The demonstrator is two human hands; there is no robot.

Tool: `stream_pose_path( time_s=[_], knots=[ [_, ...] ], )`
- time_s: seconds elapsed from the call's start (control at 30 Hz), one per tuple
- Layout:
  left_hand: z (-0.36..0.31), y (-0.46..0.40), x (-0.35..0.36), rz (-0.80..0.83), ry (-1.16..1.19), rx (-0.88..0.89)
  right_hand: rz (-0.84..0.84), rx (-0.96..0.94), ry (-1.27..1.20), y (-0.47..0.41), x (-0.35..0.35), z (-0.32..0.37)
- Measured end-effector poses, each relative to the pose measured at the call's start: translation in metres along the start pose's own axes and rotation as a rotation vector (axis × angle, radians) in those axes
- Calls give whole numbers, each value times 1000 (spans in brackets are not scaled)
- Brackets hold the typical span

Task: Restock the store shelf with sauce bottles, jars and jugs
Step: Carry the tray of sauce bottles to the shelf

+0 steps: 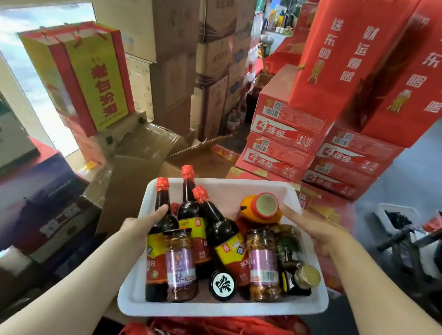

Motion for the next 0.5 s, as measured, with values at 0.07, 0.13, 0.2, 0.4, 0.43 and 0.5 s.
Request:
stream_pose_path(
  time_s=[0.07,0.13,0.2,0.4,0.43,0.5],
  knots=[
    [12,2,-12,-1,46,-15,25,-9,1,26,16,7],
    [25,9,-25,-10,56,-14,27,-48,14,33,24,10],
    [40,14,-40,-51,61,-2,34,-95,24,58,42,19],
    [96,31,-103,-248,72,5,41,-146,68,85,96,12],
    [109,32,-117,-273,100,-2,49,-154,64,83,107,9],
    [133,38,-148,-310,134,-28,74,-209,94,109,143,12]
  ],
)
Point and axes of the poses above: each hand's wrist, its own y-axis away from the middle knuckle, its own x-axis out of the palm, z = x × y, the point moved 8 cm from there along -y, towards the middle knuckle, and after that the axes turned 7 degrees about x, right-handed, at the moved point
